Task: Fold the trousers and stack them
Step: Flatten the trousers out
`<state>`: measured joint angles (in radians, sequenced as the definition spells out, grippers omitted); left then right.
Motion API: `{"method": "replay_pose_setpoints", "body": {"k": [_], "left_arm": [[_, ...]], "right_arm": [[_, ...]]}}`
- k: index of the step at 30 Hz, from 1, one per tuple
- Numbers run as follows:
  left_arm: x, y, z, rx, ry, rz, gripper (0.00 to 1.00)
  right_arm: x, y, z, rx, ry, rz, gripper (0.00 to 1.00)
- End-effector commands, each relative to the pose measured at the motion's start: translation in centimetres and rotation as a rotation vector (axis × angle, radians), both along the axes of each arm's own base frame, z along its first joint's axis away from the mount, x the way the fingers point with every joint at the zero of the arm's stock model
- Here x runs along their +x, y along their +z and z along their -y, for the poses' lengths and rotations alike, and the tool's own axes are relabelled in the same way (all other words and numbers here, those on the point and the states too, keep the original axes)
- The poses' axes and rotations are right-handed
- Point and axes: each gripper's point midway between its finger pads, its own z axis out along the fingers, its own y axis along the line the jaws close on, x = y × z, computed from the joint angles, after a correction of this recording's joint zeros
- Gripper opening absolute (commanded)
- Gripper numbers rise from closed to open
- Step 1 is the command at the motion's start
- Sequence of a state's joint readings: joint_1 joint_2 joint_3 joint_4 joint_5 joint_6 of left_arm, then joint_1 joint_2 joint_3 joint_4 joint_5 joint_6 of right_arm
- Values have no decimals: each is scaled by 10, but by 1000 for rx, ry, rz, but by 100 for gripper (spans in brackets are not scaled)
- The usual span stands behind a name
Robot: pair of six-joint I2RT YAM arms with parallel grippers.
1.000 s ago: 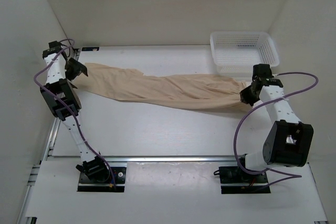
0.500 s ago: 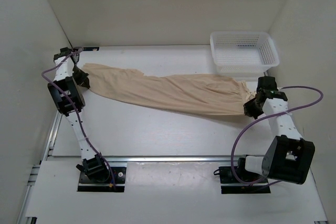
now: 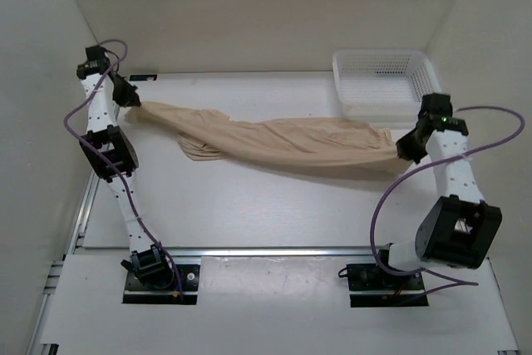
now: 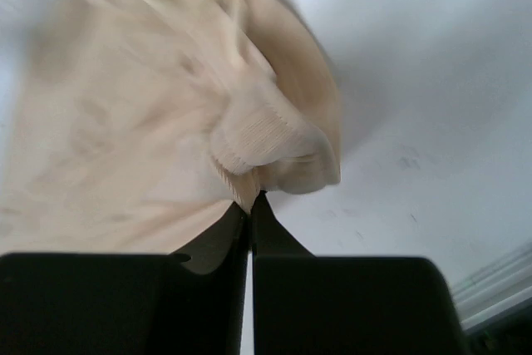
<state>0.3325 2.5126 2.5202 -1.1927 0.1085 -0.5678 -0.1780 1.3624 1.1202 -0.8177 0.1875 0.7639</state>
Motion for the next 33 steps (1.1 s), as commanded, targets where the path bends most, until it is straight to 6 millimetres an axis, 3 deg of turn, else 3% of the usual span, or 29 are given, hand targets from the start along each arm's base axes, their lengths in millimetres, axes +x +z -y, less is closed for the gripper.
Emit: {"method": "replay_pose_setpoints", "body": {"k": [1, 2, 3, 4, 5, 8, 9, 10, 11, 12, 13, 14, 15, 16, 17, 18, 19, 20, 21, 22, 23, 24, 25, 26, 28, 29, 31, 32, 33], "left_arm": [[14, 161, 7, 0, -19, 382, 10], [14, 178, 3, -30, -5, 440, 10], [5, 213, 4, -24, -8, 514, 10], [1, 226, 3, -28, -5, 548, 10], [-7, 236, -6, -17, 13, 561, 10], [-29, 265, -4, 4, 21, 601, 10], [-36, 258, -7, -3, 35, 577, 10], [-43, 269, -4, 14, 23, 597, 10], [-50, 268, -7, 14, 34, 589, 10], [-57, 247, -12, 9, 50, 532, 10], [-68, 250, -12, 17, 52, 529, 10], [-74, 241, -10, 12, 61, 501, 10], [-89, 209, -18, -10, 94, 413, 10], [-99, 197, -20, -11, 105, 377, 10], [-113, 199, -14, -4, 112, 371, 10], [-132, 164, -16, -19, 151, 275, 10], [-149, 165, -16, -2, 165, 269, 10], [-160, 154, -13, -2, 176, 236, 10], [-173, 144, -14, 3, 200, 204, 10], [-197, 116, -16, 0, 241, 111, 10], [-214, 118, -16, 19, 266, 101, 14], [-225, 115, -17, 24, 270, 93, 36], [-240, 109, -22, 41, 291, 69, 53], [-245, 114, -22, 62, 301, 71, 72], [-242, 137, -16, 78, 289, 154, 99], [-237, 148, -15, 94, 277, 189, 100], [-226, 163, -11, 105, 258, 228, 100], [-213, 179, -4, 117, 213, 276, 96], [-203, 181, 0, 116, 177, 290, 87]], "right_arm": [[54, 79, 32, -103, 16, 175, 0], [59, 94, 39, -111, 0, 203, 0], [67, 107, 39, -119, 15, 236, 0], [73, 136, 46, -130, 2, 303, 0], [76, 148, 49, -129, -3, 336, 0], [69, 166, 45, -122, -7, 366, 0], [64, 165, 44, -122, -7, 365, 0], [57, 149, 42, -112, -6, 328, 0], [47, 151, 39, -110, -14, 340, 0], [37, 143, 40, -119, -25, 313, 0], [27, 137, 43, -130, -43, 297, 0], [7, 119, 40, -126, -57, 258, 0], [-4, 111, 45, -140, -83, 237, 0], [-16, 101, 41, -128, -90, 210, 0], [-38, 86, 40, -128, -116, 171, 0], [-50, 78, 39, -130, -130, 147, 0], [-65, 77, 36, -134, -146, 151, 0], [-87, 57, 32, -124, -159, 69, 0], [-98, 51, 29, -116, -184, 50, 3], [-111, 49, 27, -120, -197, 46, 8], [-121, 44, 26, -127, -202, 19, 15], [-136, 36, 24, -128, -217, -30, 37], [-141, 37, 28, -154, -230, -33, 48], [-141, 39, 26, -156, -216, -22, 55], [-132, 49, 26, -152, -213, 26, 67], [-130, 47, 23, -135, -205, 18, 67], [-112, 61, 27, -149, -183, 74, 69], [-105, 66, 28, -150, -169, 96, 69], [-97, 72, 28, -149, -152, 120, 69]]}}
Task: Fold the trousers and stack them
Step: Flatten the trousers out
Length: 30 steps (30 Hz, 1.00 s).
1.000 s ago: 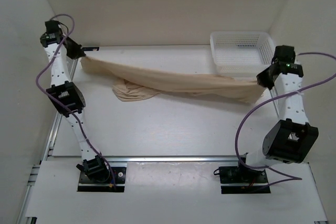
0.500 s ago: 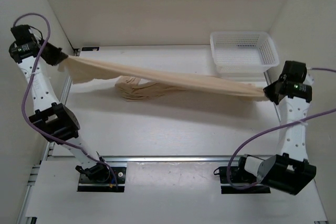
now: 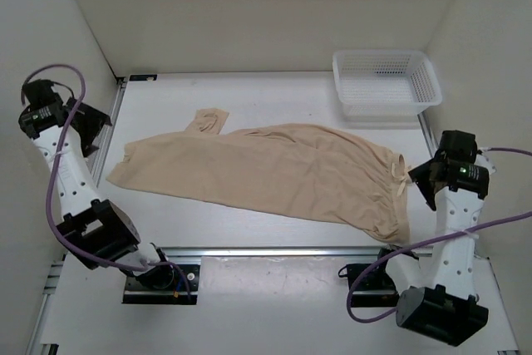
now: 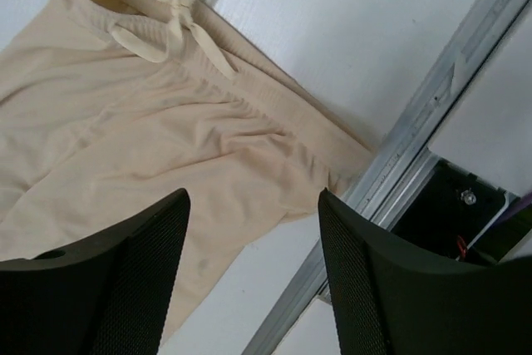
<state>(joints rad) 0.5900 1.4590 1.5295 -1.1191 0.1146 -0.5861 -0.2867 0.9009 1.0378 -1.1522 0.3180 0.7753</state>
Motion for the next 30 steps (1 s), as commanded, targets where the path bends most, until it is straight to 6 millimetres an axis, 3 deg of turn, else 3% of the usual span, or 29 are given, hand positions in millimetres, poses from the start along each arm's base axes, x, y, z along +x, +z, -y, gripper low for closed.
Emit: {"method": "replay_pose_setpoints", "body": {"k": [1, 2, 3, 4, 5, 6, 7, 8, 9, 10, 11, 12, 13, 14, 16, 17, 19, 20, 21, 23, 26, 30], "left_arm": [[41, 50, 14, 116, -130, 172, 76], [56, 61, 33, 151, -231, 193, 60], [74, 47, 40, 149, -287, 155, 45], [87, 45, 49, 163, -334, 147, 42], [93, 35, 76, 181, -423, 82, 42], [109, 47, 86, 217, -465, 99, 42], [124, 20, 95, 208, -495, 20, 46], [132, 13, 106, 223, -520, -19, 49], [145, 23, 129, 278, -571, -14, 53], [160, -2, 139, 283, -597, -74, 58], [168, -8, 149, 303, -615, -89, 59], [177, -14, 159, 318, -632, -99, 61], [187, -6, 176, 337, -659, -72, 64], [200, -31, 185, 329, -681, -108, 67], [217, -33, 198, 331, -687, -75, 80], [222, -54, 207, 310, -714, -109, 83], [233, -61, 216, 307, -728, -90, 89], [238, -77, 223, 304, -741, -105, 90], [239, -84, 223, 301, -743, -118, 90], [242, -103, 231, 289, -762, -137, 90], [244, -128, 238, 274, -781, -170, 94], [241, -154, 237, 267, -797, -223, 99]], "right_arm": [[46, 35, 8, -53, 91, 138, 66], [57, 39, -1, -11, 144, 171, 64], [67, 38, -6, 16, 184, 176, 62], [84, 43, -14, 29, 256, 228, 54], [93, 46, -23, 42, 326, 241, 50], [99, 44, -29, 59, 362, 239, 45], [108, 39, -35, 79, 397, 220, 41], [115, 42, -39, 81, 417, 220, 34], [124, 34, -50, 89, 486, 189, 30], [130, 35, -57, 82, 532, 182, 24], [133, 32, -59, 88, 541, 169, 24], [139, 22, -63, 110, 576, 136, 20], [142, 19, -66, 116, 586, 123, 19], [148, 18, -65, 115, 587, 125, 17], [154, 4, -60, 114, 581, 71, 17], [161, 5, -60, 111, 581, 80, 19], [170, -9, -57, 127, 563, 37, 30], [180, -15, -51, 125, 538, 23, 36], [184, -19, -51, 139, 520, 15, 49], [192, -38, -42, 190, 470, -26, 57], [211, -57, -36, 257, 418, -46, 59], [222, -80, -18, 270, 350, -94, 59]]}}
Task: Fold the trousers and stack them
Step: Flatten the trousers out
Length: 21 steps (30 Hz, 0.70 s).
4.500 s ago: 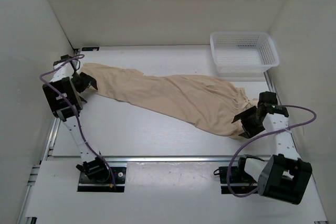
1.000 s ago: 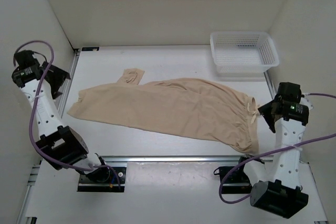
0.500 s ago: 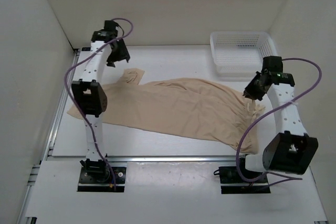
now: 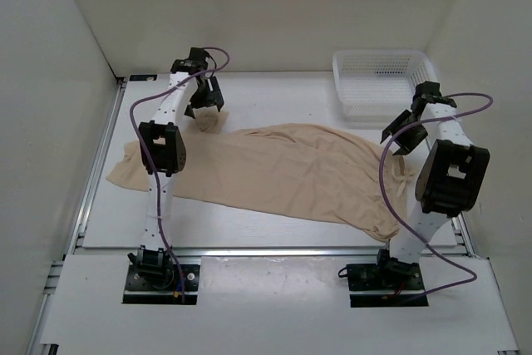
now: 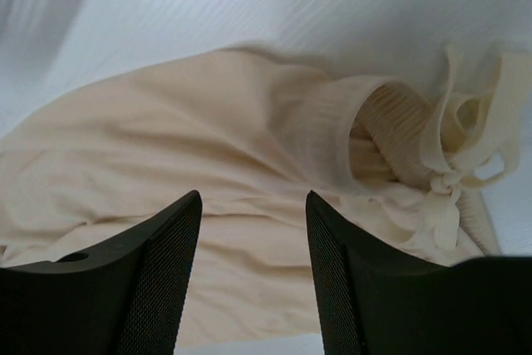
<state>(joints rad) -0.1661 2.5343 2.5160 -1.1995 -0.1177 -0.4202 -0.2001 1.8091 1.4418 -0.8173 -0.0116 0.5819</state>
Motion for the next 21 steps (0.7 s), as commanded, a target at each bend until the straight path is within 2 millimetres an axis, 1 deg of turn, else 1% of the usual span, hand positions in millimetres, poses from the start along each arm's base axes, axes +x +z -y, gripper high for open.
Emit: {"method": "replay_pose_setpoints", "body": {"k": [1, 2, 3, 4, 5, 6, 7, 8, 9, 10, 11, 12, 13, 14, 15, 16, 17, 18, 19, 20, 21], "left_arm": [[4, -1, 1, 18, -20, 11, 99], [3, -9, 1, 21, -20, -4, 99], [5, -13, 4, 5, -27, -5, 99], [3, -22, 8, -11, -45, -25, 99], [3, -22, 9, -21, -49, -27, 99], [2, -30, 11, -27, -52, -43, 99], [3, -37, 11, -26, -52, -48, 92], [0, -40, 15, -46, -60, -60, 87], [-3, -47, 14, -44, -60, -78, 80], [-1, -47, 16, -53, -63, -71, 69], [-3, -50, 16, -52, -63, -80, 55], [-3, -53, 18, -62, -67, -83, 26], [-1, -41, 18, -65, -68, -62, 12], [3, -39, 14, -68, -59, -42, 10], [6, -32, 14, -70, -60, -22, 10], [8, -22, 10, -81, -53, -3, 10], [12, -16, 11, -87, -46, 17, 10], [15, -7, 7, -102, -40, 35, 10], [18, 3, 3, -136, -26, 54, 10], [21, 25, 1, -158, -27, 96, 10], [24, 38, -6, -190, -12, 125, 10]], "right_arm": [[18, -3, 12, 3, -63, 2, 59], [19, -7, 14, -4, -66, -6, 59], [26, -7, 16, -6, -66, 4, 59], [25, -22, 18, -11, -69, -34, 59], [27, -25, 22, -27, -75, -42, 59], [26, -32, 23, -35, -78, -61, 59], [24, -45, 25, -37, -89, -94, 59], [22, -50, 27, -49, -93, -110, 59], [20, -62, 28, -54, -95, -142, 59], [17, -68, 34, -66, -107, -159, 58], [16, -72, 36, -73, -109, -171, 58], [15, -76, 36, -71, -108, -182, 56], [10, -84, 35, -67, -107, -204, 56], [10, -84, 36, -78, -100, -207, 51], [9, -84, 40, -79, -99, -207, 49], [8, -84, 42, -91, -102, -210, 46], [8, -84, 42, -91, -102, -210, 41], [8, -84, 43, -93, -92, -210, 25], [8, -82, 44, -102, -94, -212, 14], [7, -82, 48, -120, -98, -216, 5], [10, -71, 48, -125, -100, -188, 0]]}}
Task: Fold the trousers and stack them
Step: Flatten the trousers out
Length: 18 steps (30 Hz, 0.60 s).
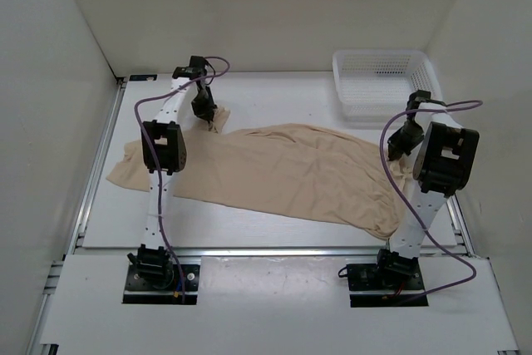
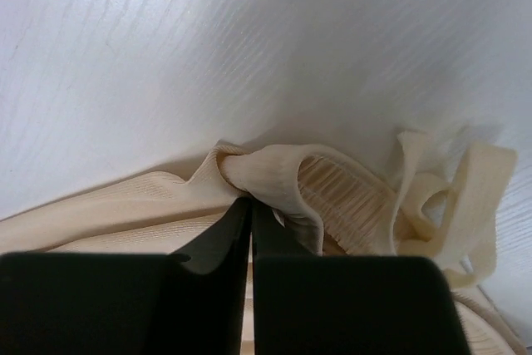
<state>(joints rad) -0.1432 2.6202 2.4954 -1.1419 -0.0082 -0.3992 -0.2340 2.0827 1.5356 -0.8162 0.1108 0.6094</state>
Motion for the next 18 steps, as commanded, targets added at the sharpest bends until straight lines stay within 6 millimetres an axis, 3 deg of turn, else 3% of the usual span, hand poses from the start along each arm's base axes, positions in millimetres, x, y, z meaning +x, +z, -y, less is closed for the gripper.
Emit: {"method": "replay_pose_setpoints", "body": {"k": [1, 2, 3, 4, 5, 8, 9, 10, 11, 15, 17, 18], "left_arm": [[24, 99, -18, -110, 45, 216, 10], [23, 126, -21, -126, 46, 264, 10], [24, 141, -27, -128, 55, 298, 10], [24, 155, -37, -150, 74, 321, 10], [24, 183, -42, -164, 76, 383, 10], [17, 222, -63, -259, 105, 445, 10], [15, 252, -68, -282, 105, 518, 10], [11, 260, -83, -294, 134, 528, 10], [4, 279, -88, -298, 135, 566, 10], [-9, 305, -121, -277, 188, 624, 10], [-11, 301, -141, -266, 226, 624, 10], [-11, 301, -141, -266, 226, 624, 10]], "right_arm": [[4, 11, 15, -70, -20, 19, 0], [-2, 12, 13, -69, -20, 15, 0], [-4, 18, 15, -83, -33, 23, 0], [-2, 33, 16, -94, -35, 69, 0], [-4, 46, 15, -100, -48, 108, 0], [-12, 63, 12, -108, -62, 155, 0], [-19, 70, 13, -122, -65, 174, 0], [-24, 72, 11, -120, -77, 177, 0], [-28, 79, 12, -135, -81, 194, 0], [-48, 72, 15, -153, -107, 175, 0], [-52, 73, 19, -163, -119, 176, 0], [-53, 77, 22, -167, -130, 187, 0]]}}
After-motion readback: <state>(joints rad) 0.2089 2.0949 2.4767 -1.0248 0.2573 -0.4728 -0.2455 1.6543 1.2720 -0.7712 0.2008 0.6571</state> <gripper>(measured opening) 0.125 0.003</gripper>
